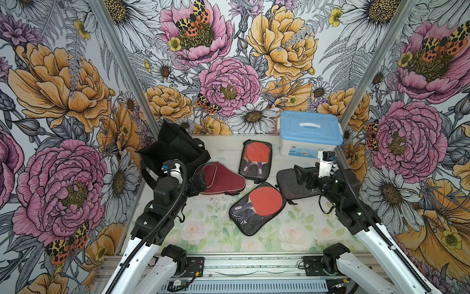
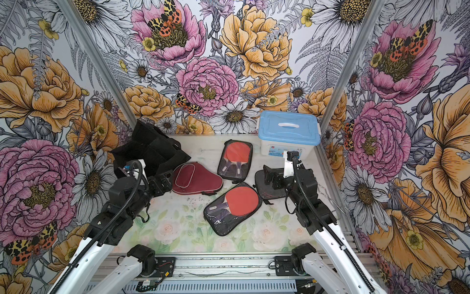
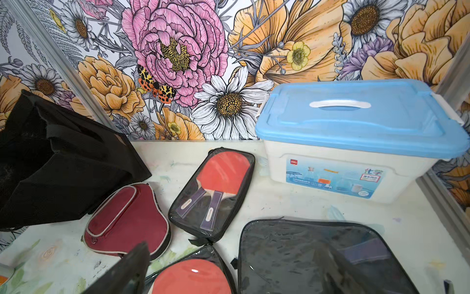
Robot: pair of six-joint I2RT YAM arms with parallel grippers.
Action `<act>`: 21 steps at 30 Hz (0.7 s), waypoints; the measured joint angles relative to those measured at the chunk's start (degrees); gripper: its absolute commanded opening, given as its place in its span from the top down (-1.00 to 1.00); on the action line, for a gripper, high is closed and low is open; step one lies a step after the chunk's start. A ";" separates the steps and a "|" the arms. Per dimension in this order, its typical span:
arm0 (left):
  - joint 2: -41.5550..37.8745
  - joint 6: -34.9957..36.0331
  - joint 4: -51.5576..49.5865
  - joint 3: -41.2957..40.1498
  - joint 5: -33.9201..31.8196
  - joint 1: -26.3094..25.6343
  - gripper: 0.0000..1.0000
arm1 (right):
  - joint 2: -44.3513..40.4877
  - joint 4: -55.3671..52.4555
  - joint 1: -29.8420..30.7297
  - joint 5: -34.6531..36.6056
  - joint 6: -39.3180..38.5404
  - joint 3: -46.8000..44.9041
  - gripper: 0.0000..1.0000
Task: Remove the ping pong set from the canvas bag
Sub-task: Reset both arms
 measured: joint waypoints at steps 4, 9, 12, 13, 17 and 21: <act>3.26 -6.27 -3.54 -1.07 -6.16 -9.22 -0.98 | 0.28 -0.20 0.00 -0.02 0.52 0.00 -0.99; 7.28 -14.38 -6.84 -2.82 -10.97 -13.60 -0.98 | 2.84 -0.22 0.00 -0.07 0.55 0.00 -0.99; 9.53 -17.25 -8.26 -3.39 -12.94 -12.74 -0.98 | 4.72 -0.22 -0.26 -0.26 0.55 0.02 -0.99; 10.01 -17.73 -8.37 -3.45 -13.40 -11.56 -0.97 | 5.27 -0.24 -0.26 -0.35 0.55 0.04 -0.99; 11.23 -17.49 -7.43 -3.48 -13.70 -2.73 -0.98 | 6.73 -0.24 -0.55 -0.81 0.52 0.31 -0.99; 12.76 -14.45 -4.07 -3.54 -12.55 7.04 -0.96 | 7.93 -0.15 -0.98 -1.75 0.44 1.42 -0.99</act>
